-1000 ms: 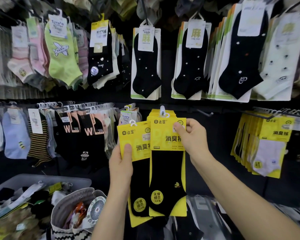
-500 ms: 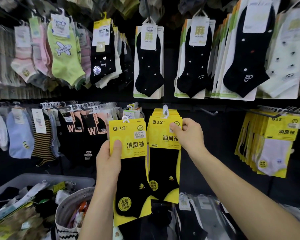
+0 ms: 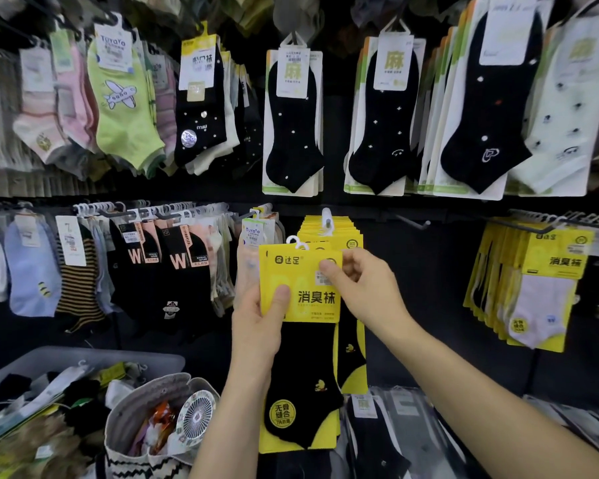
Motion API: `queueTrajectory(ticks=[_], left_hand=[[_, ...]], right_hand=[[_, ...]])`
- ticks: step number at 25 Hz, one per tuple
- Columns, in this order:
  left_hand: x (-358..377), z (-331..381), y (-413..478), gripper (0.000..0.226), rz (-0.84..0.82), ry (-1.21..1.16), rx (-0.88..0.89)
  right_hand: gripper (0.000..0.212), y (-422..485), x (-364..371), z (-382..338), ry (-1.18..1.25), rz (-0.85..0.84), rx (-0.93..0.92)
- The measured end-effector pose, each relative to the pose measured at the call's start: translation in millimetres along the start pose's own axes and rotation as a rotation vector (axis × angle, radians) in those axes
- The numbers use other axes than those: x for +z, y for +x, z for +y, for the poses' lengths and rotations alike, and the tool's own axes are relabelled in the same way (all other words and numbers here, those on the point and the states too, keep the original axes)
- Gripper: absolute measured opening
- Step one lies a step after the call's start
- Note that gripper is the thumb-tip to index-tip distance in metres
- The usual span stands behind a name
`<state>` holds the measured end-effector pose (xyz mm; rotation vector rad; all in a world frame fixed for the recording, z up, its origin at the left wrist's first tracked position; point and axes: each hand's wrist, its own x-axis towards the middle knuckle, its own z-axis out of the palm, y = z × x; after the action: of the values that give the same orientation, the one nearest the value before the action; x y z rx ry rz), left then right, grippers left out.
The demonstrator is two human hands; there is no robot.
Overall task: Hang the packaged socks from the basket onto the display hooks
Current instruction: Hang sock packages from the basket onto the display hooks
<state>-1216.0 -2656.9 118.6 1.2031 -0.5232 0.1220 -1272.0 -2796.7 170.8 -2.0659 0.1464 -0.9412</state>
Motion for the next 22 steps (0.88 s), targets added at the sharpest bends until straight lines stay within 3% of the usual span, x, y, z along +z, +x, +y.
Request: queueTrajectory(ticks=[2, 7, 14, 18, 22], left_hand=[[5, 0, -2, 0.012, 0.0, -0.028, -0.002], [8, 1, -4, 0.024, -0.069, -0.101, -0.004], [8, -1, -2, 0.024, -0.032, -0.036, 0.003], [8, -3, -1, 0.023, -0.046, -0.037, -0.017], [-2, -6, 2, 0.021, 0.099, 0.043, 0.021]], right_hand=[[0.022, 1, -5, -1, 0.083, 0.008, 0.067], [0.011, 5, -19, -2, 0.215, 0.031, 0.138], [0.014, 24, -33, -29, -0.071, -0.197, -0.007], [0.014, 37, -39, -38, -0.075, -0.125, 0.001], [0.011, 59, -34, -44, 0.007, -0.007, 0.032]])
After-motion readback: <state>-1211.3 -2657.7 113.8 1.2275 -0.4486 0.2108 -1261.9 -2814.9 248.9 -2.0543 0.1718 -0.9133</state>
